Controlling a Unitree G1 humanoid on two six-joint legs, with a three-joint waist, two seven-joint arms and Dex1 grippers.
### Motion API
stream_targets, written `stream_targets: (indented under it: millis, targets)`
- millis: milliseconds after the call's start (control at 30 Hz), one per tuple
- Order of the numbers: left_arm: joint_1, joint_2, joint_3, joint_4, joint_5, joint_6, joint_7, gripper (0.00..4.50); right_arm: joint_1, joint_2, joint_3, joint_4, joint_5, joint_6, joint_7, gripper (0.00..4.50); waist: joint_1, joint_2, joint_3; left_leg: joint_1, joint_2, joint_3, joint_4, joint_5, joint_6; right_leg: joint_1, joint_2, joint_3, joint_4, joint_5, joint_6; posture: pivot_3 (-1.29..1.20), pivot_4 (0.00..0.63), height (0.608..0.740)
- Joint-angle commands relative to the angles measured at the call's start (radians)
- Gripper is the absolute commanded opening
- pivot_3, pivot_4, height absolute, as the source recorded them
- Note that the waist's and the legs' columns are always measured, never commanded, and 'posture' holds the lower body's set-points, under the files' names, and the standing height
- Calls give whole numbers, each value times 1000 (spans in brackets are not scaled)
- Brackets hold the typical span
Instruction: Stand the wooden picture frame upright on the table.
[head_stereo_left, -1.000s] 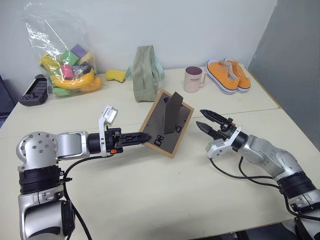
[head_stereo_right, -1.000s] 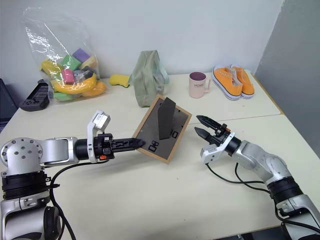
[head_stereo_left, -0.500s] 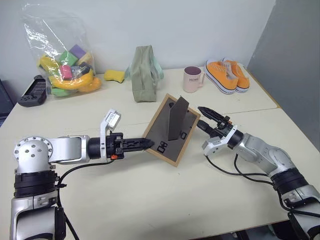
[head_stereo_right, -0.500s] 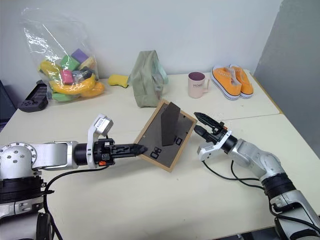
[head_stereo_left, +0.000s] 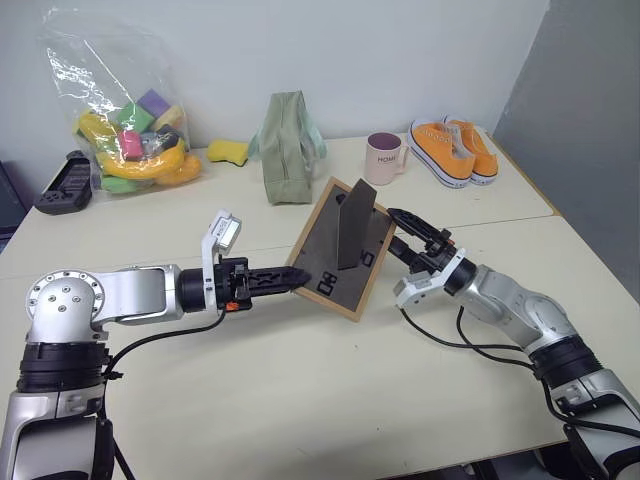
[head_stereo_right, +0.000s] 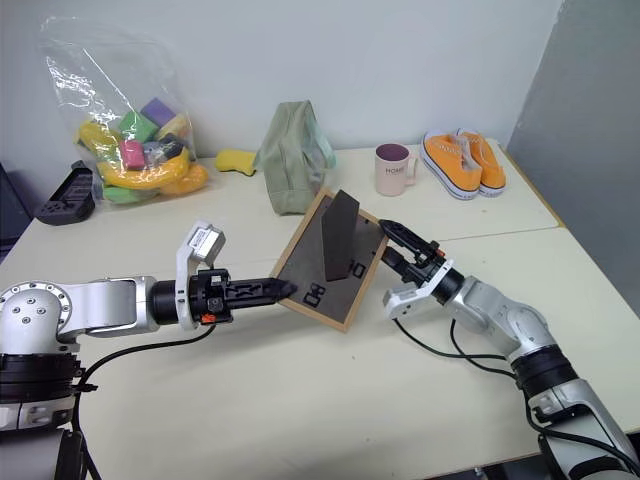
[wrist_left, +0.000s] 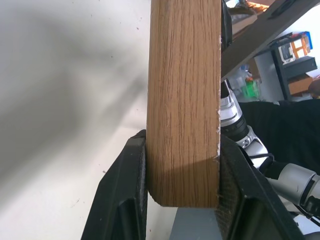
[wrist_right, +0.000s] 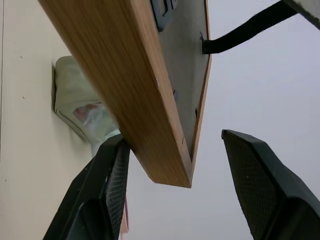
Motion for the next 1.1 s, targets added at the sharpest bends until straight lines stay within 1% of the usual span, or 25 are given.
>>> stream_targets:
  millis: [33, 267, 533, 667, 700, 733, 800, 1000, 1100]
  targets:
    - [-12, 29, -10, -34, -60, -37, -8, 1293, -35, 20, 16, -8, -25, 4, -45, 3006, 0, 0, 0, 0, 0, 0, 0, 0, 0, 0, 0, 0, 0, 0, 0, 0, 150, 740]
    - [-5, 55, -37, -43, -88, -71, -2, 1293, -40, 21, 40, 10, -33, -1, -68, 3006, 0, 0, 0, 0, 0, 1, 0, 0, 0, 0, 0, 0, 0, 0, 0, 0, 150, 740]
    - [8, 77, -57, -56, -114, -100, 1, 1293, -57, 17, 39, 28, -23, -5, -69, 3006, -3, 0, 0, 0, 0, 1, 0, 0, 0, -1, 0, 0, 1, 0, 0, 0, 150, 740]
    - [13, 85, -65, -61, -123, -109, -1, 1293, -61, 13, 38, 35, -18, -10, -64, 2251, -4, 0, 0, 0, 0, 2, 0, 0, 0, -1, 1, 1, 0, 0, 0, 0, 150, 740]
    - [12, 85, -66, -60, -123, -110, -1, 1293, -61, 10, 37, 37, -17, -12, -64, 2102, -5, 0, 0, 0, 0, 2, 0, 0, 0, -1, 1, 1, 1, 0, 0, 0, 150, 740]
    - [11, 85, -66, -60, -124, -111, -1, 1293, -61, 5, 35, 40, -16, -15, -66, 2123, -5, 0, 0, 0, 0, 2, 0, 0, 0, -1, 1, 0, 1, 0, 0, 0, 150, 740]
    - [10, 85, -68, -59, -124, -113, -2, 1293, -61, -2, 35, 45, -15, -19, -69, 1777, -5, 0, 0, 0, 0, 2, 0, 0, 0, -1, 1, 1, 1, 0, 0, 0, 150, 740]
    - [16, 95, -70, -29, -124, -94, -19, 1293, -64, -46, 28, 54, -20, -35, -93, 1542, -6, 0, 0, 0, 0, 2, 0, 0, 0, -1, 1, 1, 1, 0, 0, 0, 150, 740]
    - [22, 110, -82, -26, -124, -83, -27, 1293, -69, -80, 43, 48, -59, -62, -119, 1450, -6, 0, 0, 0, 0, 2, 0, 0, 0, -1, 1, 1, 1, 0, 0, 0, 150, 740]
